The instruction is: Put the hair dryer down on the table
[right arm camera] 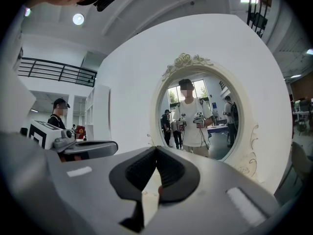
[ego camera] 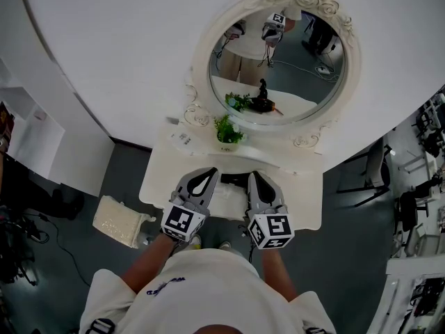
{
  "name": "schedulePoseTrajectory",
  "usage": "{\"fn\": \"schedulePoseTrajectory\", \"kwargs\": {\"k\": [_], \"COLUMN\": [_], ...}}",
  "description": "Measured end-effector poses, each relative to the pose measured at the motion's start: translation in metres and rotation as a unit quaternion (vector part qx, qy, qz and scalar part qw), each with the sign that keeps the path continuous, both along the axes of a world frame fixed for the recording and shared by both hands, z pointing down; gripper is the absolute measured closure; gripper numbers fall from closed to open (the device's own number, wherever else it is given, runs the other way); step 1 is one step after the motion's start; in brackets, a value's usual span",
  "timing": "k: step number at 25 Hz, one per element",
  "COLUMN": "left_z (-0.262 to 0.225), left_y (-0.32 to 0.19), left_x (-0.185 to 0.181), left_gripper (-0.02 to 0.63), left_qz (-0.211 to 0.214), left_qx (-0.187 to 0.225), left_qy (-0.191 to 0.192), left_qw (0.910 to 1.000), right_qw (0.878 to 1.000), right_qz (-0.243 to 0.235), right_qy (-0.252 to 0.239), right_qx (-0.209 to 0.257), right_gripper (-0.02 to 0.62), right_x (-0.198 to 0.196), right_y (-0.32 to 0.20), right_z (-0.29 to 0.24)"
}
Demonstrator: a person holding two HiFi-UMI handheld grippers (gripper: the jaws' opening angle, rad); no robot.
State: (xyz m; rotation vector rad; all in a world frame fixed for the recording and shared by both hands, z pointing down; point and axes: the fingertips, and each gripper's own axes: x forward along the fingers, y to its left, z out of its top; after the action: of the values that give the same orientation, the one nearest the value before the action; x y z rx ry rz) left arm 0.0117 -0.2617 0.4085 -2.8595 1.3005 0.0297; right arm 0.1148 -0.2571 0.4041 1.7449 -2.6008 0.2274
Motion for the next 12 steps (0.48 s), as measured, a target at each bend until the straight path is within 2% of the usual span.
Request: {"fn": "schedulePoseTrajectory", "kwargs": {"k": [12], "left_z": [-0.0033], "left_y": [0.0012], "left_x": [0.0044], "left_gripper": [0.595], "left_qz": [0.004], "left_qx": [0.001], "left_qy": [0.004], "left_qw": [1.0000], "right_qw": [1.000], "right_qz": [0.003], "right_qy": [0.003], "right_qx": [0.000], "right_gripper": [0.584], "right_x": [0.0032], "right_y": [0.0021], "right_z": [-0.0001]}}
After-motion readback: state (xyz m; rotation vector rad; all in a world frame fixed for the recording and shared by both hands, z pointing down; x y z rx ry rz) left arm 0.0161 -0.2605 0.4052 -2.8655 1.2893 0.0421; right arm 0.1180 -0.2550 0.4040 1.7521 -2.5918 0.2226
